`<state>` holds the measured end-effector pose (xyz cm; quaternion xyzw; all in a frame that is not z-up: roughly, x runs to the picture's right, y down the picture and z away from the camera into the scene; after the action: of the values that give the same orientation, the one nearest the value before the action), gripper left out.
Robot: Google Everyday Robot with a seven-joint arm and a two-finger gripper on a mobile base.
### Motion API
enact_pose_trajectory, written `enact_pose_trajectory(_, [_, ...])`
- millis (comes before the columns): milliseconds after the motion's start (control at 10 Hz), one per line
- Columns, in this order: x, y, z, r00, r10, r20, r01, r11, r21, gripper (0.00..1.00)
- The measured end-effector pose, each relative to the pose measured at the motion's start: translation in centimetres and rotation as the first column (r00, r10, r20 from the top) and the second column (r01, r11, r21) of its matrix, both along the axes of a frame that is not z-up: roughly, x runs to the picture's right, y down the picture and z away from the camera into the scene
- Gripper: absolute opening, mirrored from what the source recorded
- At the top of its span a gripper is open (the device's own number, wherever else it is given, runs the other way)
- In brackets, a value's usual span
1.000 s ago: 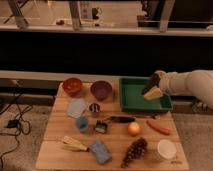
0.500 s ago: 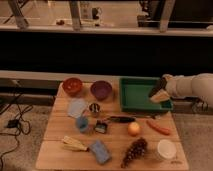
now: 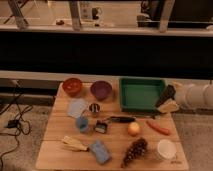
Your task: Place eraser in paper cup
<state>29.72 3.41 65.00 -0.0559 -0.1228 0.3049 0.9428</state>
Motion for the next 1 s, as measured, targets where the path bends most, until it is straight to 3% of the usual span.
enact_pose_trajectory(600, [-0.3, 0.0, 0.1, 1.0, 0.0, -0.001, 0.0, 1.0, -0.003, 0.0])
enact_pose_trajectory(1000, [4.1, 2.5, 0.8, 0.995, 0.06, -0.082, -0.065, 0.9958, -0.064, 0.0])
